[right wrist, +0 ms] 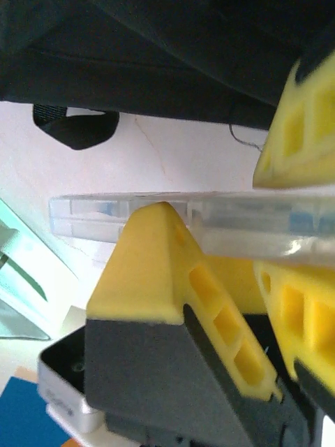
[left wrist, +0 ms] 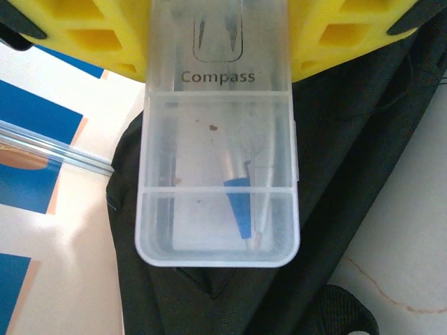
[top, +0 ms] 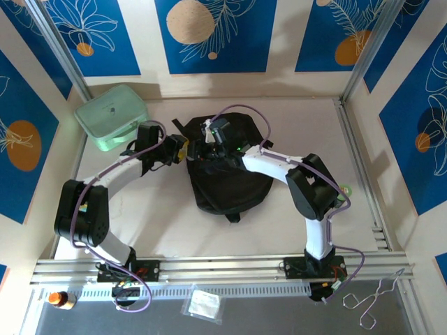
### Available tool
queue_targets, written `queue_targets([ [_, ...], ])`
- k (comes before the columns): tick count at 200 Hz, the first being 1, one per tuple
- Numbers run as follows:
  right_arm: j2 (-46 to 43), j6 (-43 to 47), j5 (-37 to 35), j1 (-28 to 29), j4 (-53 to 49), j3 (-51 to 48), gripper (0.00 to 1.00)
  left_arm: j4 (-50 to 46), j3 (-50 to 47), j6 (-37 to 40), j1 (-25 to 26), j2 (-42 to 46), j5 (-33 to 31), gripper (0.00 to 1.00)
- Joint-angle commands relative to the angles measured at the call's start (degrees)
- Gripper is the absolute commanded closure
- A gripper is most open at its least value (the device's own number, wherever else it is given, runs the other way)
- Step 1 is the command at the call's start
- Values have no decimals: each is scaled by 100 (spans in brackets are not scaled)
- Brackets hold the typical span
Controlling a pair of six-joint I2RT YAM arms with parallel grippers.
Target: Pack the student bag
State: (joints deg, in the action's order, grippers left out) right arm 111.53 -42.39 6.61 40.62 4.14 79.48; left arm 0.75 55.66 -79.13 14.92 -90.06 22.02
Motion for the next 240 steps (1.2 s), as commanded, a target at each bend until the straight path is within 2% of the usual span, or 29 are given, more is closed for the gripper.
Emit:
queue_targets([
  [1,96,-63,192,-102,73,189,83,-5,166,172,87,186,94,56],
  [12,18,-55,260,-140,63,117,87,-40,247,488,64,236,50,53],
  [36,-491,-5,251,-250,-42,-324,91,-497,585,1754,73,424,-273,34],
  [58,-1211,42,288,-457,-353,-917,91,-1060,874,2866,90,549,-565,28],
  [77,-1898,120,287,-693,-765,-1431,92,-1387,1122,3559,184,414,-491,27],
  [117,-3217,80,-52,-1366,-2382,-2141,93,-1512,1583,4403,663,-258,-207,28],
  [163,-4331,-164,-87,-2217,-3991,-2584,93,-1728,2257,5002,1250,-1202,-202,35],
  [188,-4382,-320,-125,-2447,-4249,-2654,93,-1963,2576,5183,1505,-1588,-264,39],
  [202,-4264,-414,-164,-2528,-4216,-2679,94,-1966,2629,5162,1606,-1744,-273,45],
  [240,-3428,-203,-12,-2848,-3510,-2488,93,-2020,2661,5144,1889,-2001,-269,56],
])
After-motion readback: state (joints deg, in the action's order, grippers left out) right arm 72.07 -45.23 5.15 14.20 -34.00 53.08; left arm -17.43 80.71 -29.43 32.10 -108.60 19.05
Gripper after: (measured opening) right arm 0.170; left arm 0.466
